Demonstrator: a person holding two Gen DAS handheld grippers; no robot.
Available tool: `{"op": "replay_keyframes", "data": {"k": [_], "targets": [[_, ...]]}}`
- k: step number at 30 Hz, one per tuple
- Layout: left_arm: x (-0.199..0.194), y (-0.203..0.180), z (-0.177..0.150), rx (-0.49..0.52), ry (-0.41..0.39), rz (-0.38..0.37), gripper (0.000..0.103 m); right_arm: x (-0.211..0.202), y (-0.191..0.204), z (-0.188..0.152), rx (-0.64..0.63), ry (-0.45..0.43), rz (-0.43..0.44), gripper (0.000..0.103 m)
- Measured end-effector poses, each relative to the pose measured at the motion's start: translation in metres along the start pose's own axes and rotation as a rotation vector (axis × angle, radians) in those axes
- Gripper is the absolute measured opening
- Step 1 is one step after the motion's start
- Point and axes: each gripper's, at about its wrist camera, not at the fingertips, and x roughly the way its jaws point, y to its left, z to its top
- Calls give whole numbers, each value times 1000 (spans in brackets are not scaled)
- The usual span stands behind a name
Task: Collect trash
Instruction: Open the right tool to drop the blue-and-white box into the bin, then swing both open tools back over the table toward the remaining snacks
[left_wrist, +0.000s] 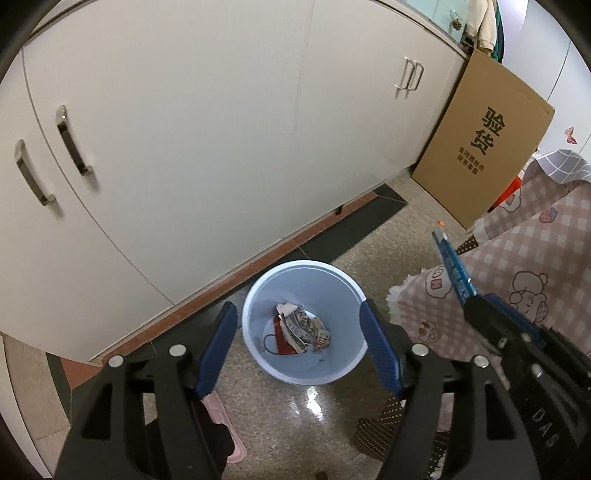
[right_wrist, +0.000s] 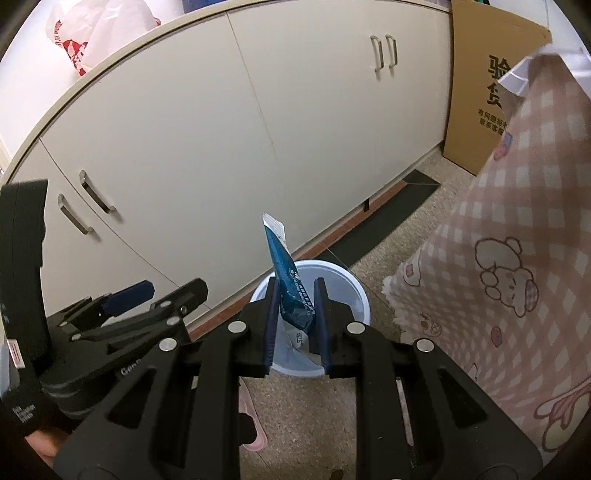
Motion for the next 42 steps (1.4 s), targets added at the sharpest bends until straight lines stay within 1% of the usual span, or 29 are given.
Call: {"op": "replay_keyframes", "data": {"k": [7, 11, 12, 13, 14, 16, 21, 25, 27, 31, 35, 39, 42], "targets": [[-12, 14, 3, -18, -42, 35, 70, 3, 11, 15, -9, -38, 18, 19], [-14, 23, 6, -27, -60, 74, 71, 7, 14, 25, 8, -79, 39, 20], [-15, 25, 6, -29, -64, 84, 71, 9, 15, 26, 3, -85, 46, 23], [-15, 27, 7, -33, -68, 96, 71, 10, 17, 28, 0, -87, 44, 36], [-15, 30, 7, -36, -71, 101, 71, 12, 18, 29, -2, -92, 34, 53], [-17, 33, 8, -44, -75, 107, 71, 11, 20, 30, 4, -111, 30, 54], [-23, 32, 10, -46, -87, 115, 72, 3, 23, 28, -11, -112, 26, 54], [-36, 31, 12, -56, -103, 102, 72, -10, 24, 28, -20, -127, 5, 54], [-44, 29, 14, -53, -115, 93, 72, -22, 26, 29, -25, -143, -1, 54], [-77, 23, 23, -55, -173, 74, 73, -54, 30, 33, -32, -189, 3, 54], [-115, 12, 30, -58, -239, 40, 74, -100, 31, 38, -23, -257, 18, 54], [-155, -15, 38, -24, -296, -1, 74, -154, 20, 41, 1, -328, 22, 54], [-181, -47, 39, 26, -326, -46, 74, -195, -2, 40, 43, -375, 7, 56]]}}
